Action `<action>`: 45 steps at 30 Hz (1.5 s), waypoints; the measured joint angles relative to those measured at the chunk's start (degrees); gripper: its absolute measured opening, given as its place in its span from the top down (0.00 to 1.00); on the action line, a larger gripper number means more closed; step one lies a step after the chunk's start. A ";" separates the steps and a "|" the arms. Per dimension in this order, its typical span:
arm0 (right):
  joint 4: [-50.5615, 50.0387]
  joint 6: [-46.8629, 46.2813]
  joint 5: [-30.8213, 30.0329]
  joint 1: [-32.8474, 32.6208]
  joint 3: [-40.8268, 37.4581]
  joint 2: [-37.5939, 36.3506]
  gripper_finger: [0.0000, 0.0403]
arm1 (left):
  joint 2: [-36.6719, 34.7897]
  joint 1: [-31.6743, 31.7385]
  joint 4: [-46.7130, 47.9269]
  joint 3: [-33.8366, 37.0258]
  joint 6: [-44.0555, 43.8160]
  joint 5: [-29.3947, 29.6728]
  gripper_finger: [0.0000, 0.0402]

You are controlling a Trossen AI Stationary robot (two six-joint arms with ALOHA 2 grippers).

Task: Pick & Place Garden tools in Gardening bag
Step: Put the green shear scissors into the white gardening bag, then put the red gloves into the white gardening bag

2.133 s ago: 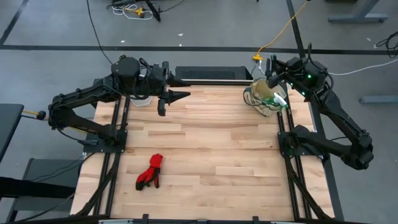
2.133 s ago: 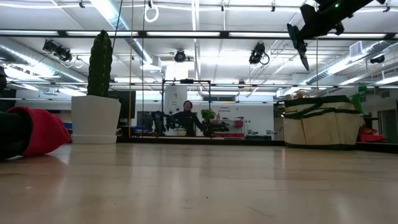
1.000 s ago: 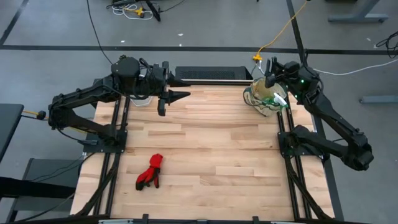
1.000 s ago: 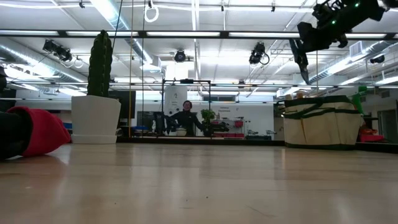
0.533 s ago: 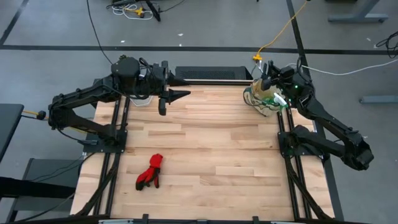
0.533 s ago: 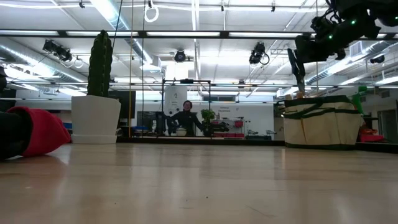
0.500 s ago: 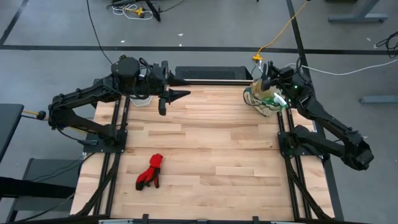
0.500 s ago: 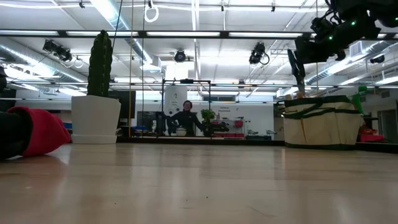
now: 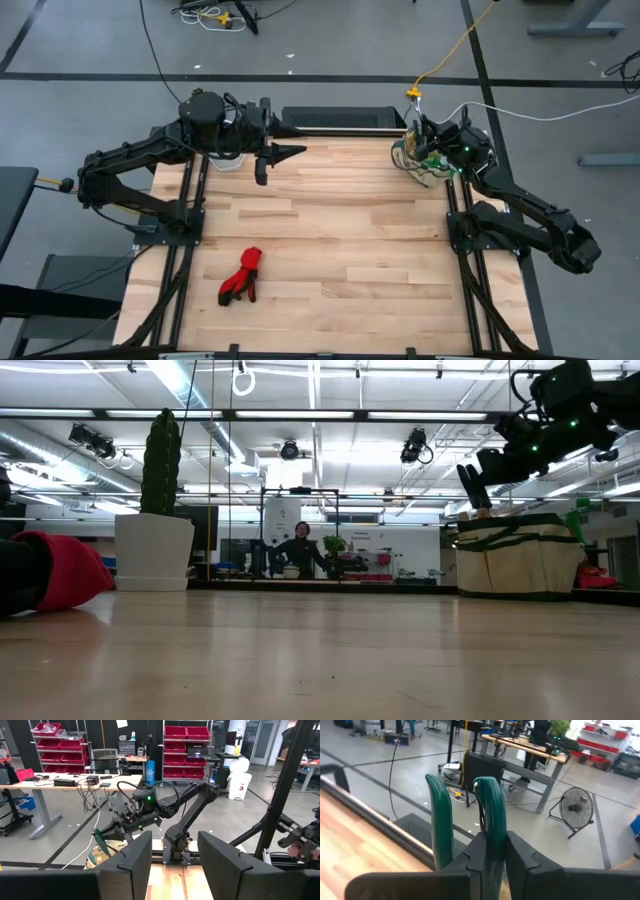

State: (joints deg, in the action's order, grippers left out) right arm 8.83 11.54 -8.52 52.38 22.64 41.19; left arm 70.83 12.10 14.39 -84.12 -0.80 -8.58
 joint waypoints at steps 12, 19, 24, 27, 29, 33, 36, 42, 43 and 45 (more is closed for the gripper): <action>1.04 2.91 -0.02 0.00 -0.84 0.00 0.89 | 0.02 0.00 0.01 0.00 0.00 0.00 0.58; 1.00 2.68 -0.02 0.00 -0.84 0.00 0.89 | 0.02 0.00 0.02 0.00 0.00 0.00 0.58; 0.13 2.50 -0.01 0.00 -0.84 0.00 0.89 | 0.04 0.00 0.02 0.00 0.00 0.00 0.58; -1.43 2.14 0.05 0.00 -0.84 0.00 0.87 | 0.04 0.00 0.02 0.00 0.00 0.00 0.58; -2.45 1.69 0.57 0.02 -0.84 0.00 0.84 | 0.04 0.00 0.02 0.00 0.00 0.00 0.58; -3.26 1.09 0.64 0.00 -0.84 0.00 0.79 | 0.04 0.00 0.02 -0.02 0.00 0.00 0.58; -3.18 1.17 0.64 0.00 -0.84 -0.02 0.75 | 0.04 0.00 0.02 -0.02 0.00 0.00 0.58; -3.19 1.13 0.64 0.00 -0.84 -0.04 0.69 | 0.04 0.00 0.02 -0.02 0.00 -0.01 0.58; -3.19 1.02 0.64 0.01 -0.84 -0.04 0.68 | 0.04 0.00 0.02 -0.02 0.00 -0.02 0.58; -3.20 0.99 0.64 0.00 -0.84 -0.04 0.66 | 0.04 0.00 0.02 -0.02 0.00 -0.02 0.58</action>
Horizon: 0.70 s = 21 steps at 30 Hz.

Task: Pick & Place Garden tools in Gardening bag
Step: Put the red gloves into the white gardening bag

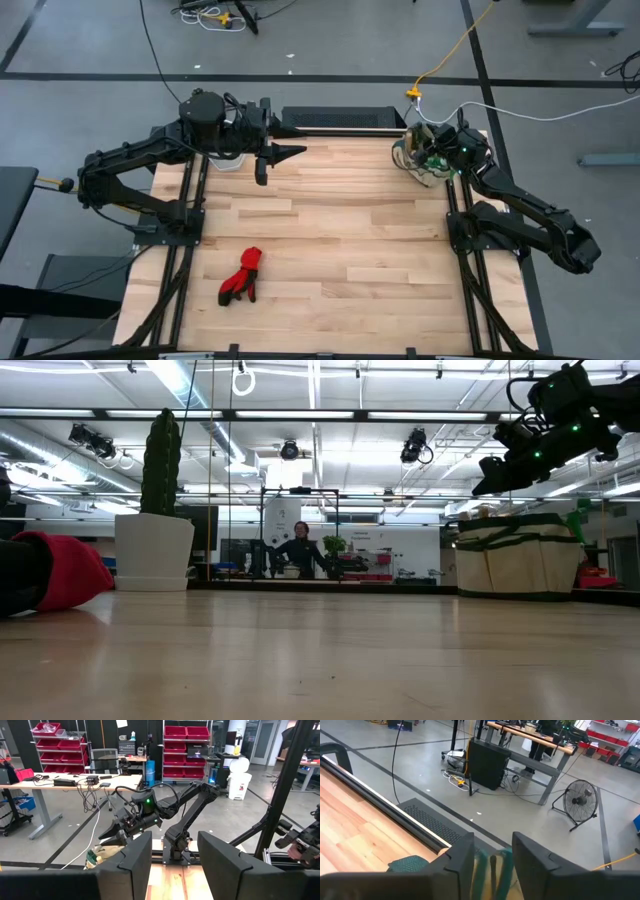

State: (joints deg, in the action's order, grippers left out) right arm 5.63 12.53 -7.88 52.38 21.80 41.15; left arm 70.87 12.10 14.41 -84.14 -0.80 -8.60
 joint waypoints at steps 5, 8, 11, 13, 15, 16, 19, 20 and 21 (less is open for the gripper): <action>2.20 0.02 1.77 0.02 0.00 0.01 0.63 | 0.00 0.00 0.00 0.00 0.00 0.00 0.58; 4.77 1.90 5.14 -0.29 0.00 0.02 0.61 | 0.00 0.00 0.00 0.00 0.02 0.00 0.58; 4.39 3.44 6.26 -1.82 0.69 0.04 0.59 | 0.00 0.00 0.00 0.00 0.02 0.02 0.58; 2.63 3.19 6.32 -2.88 2.34 0.04 0.58 | 0.00 0.00 0.00 0.00 0.00 0.00 0.58; 0.47 3.02 6.32 -3.85 4.16 0.02 0.57 | 0.00 0.00 0.00 0.00 0.02 0.00 0.58; -0.66 3.00 6.32 -4.28 5.10 0.02 0.56 | 0.00 -0.01 0.00 0.00 0.02 0.01 0.58; -2.45 2.98 6.35 -5.34 8.02 0.04 0.53 | 0.00 0.00 0.00 0.00 0.04 0.02 0.58; -3.00 2.92 6.43 -5.70 9.01 0.02 0.53 | 0.00 0.00 0.07 0.00 0.04 0.02 0.58; -3.60 2.78 6.57 -6.09 9.90 0.02 0.52 | 0.00 0.00 0.22 -0.02 0.05 0.02 0.58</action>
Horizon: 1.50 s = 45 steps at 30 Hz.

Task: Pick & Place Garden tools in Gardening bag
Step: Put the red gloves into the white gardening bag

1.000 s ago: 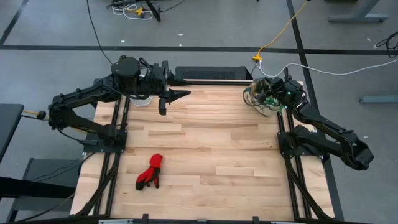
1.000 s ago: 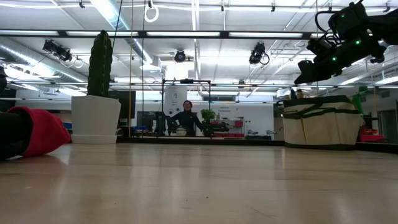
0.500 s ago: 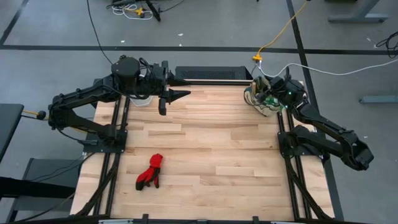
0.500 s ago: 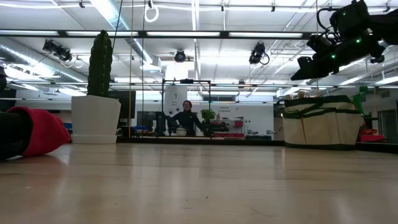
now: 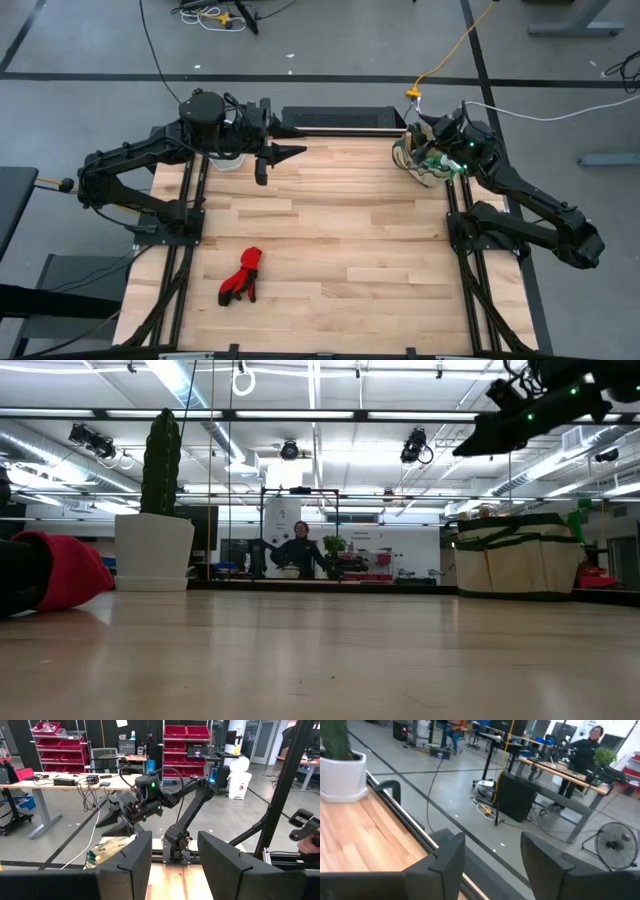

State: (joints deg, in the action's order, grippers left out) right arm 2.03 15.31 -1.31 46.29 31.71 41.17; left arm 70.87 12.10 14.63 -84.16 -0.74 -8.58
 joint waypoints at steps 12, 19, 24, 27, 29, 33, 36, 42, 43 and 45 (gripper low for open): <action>-0.44 -2.47 6.31 -5.11 4.48 0.00 0.39 | 0.00 -0.17 9.85 -0.05 -1.10 0.00 0.58; -0.74 -2.82 6.30 -7.15 4.48 0.00 0.32 | 0.00 -1.25 13.03 -0.05 -6.92 0.07 0.58; -0.97 -2.82 6.30 -7.54 4.48 0.05 0.30 | 0.00 -3.49 14.97 -0.05 -7.71 0.66 0.58; -0.99 -2.82 6.28 -7.53 4.48 0.18 0.30 | 0.04 -5.82 16.82 -0.05 -7.76 3.04 0.58; -0.95 -2.82 6.29 -7.53 4.50 0.41 0.30 | 0.04 -7.51 18.16 -0.05 -8.47 4.51 0.58; -0.95 -2.82 6.28 -7.53 4.50 1.27 0.30 | 0.04 -10.77 20.13 -0.05 -11.40 5.05 0.58; -0.95 -2.82 6.28 -7.53 4.50 2.16 0.30 | 0.35 -13.12 22.11 -0.05 -14.27 5.15 0.58; -0.86 -2.80 6.28 -7.53 4.50 3.85 0.30 | 0.50 -17.10 25.50 0.04 -19.85 5.15 0.58; -0.82 -2.81 6.28 -7.53 4.50 4.00 0.30 | 0.50 -17.68 25.89 0.04 -20.43 5.16 0.58; -0.75 -2.80 6.29 -7.53 4.50 4.23 0.30 | 0.50 -18.92 25.98 0.04 -21.92 5.16 0.58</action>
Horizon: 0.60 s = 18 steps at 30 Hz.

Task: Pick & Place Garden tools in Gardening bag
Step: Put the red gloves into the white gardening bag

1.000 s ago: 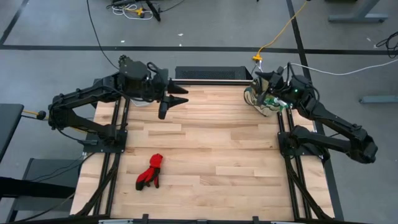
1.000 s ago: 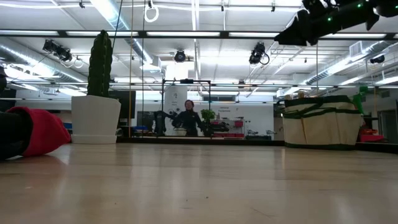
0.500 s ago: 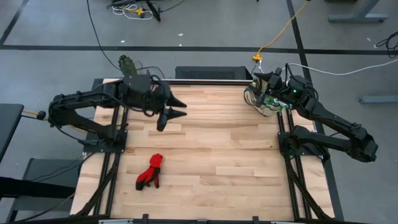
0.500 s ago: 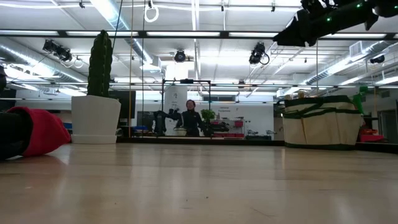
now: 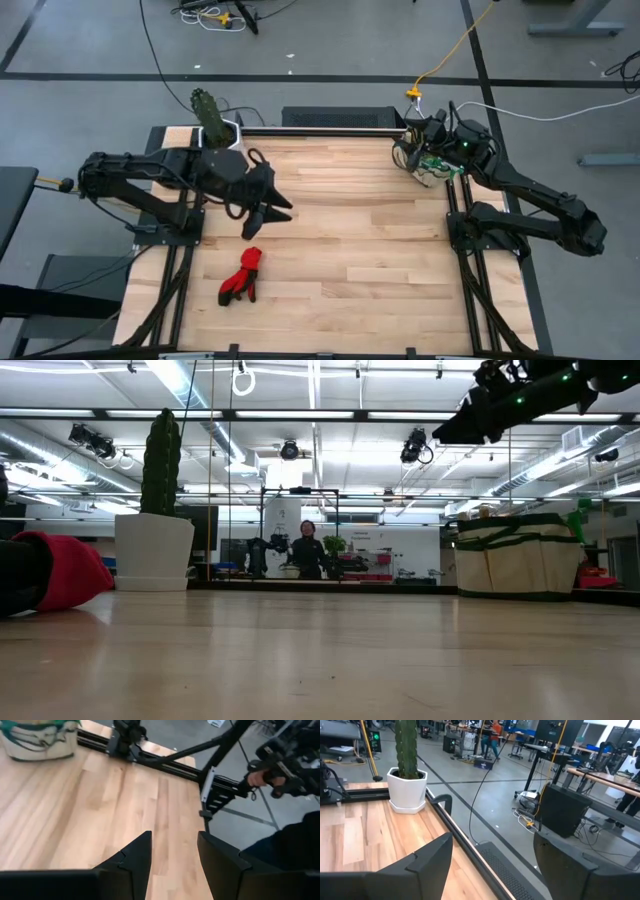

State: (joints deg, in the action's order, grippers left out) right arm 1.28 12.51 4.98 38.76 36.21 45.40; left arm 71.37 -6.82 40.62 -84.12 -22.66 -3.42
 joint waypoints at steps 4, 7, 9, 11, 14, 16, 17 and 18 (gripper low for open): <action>0.02 -0.02 0.00 0.00 0.00 0.09 0.30 | -0.02 -2.60 1.95 0.00 -3.33 0.13 0.58; 0.00 -0.01 0.00 0.00 0.00 0.09 0.30 | 0.31 -4.29 3.35 0.00 -7.16 0.24 0.58; 0.01 -0.01 0.00 0.00 0.00 0.09 0.30 | 0.68 -5.47 5.04 0.00 -9.48 0.60 0.58; 0.00 -0.02 -0.01 0.00 0.00 0.09 0.30 | 1.01 -6.78 6.12 0.01 -11.76 1.23 0.58; 0.10 -0.01 -0.10 0.00 0.00 0.09 0.30 | 2.36 -8.50 6.91 -0.04 -13.13 2.57 0.58; 0.15 0.00 -0.60 0.00 0.00 0.09 0.30 | 3.66 -9.38 7.08 0.00 -13.17 2.79 0.58; 0.15 0.00 -1.28 0.00 0.00 0.09 0.30 | 4.26 -9.76 6.99 0.00 -13.17 2.72 0.58; 0.15 0.00 -1.70 0.02 0.00 0.09 0.30 | 4.82 -10.28 7.37 0.00 -13.17 2.44 0.58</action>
State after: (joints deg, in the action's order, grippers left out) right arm 1.43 12.51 3.27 38.78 36.21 45.50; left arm 76.20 -17.10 47.98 -84.12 -35.83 -0.98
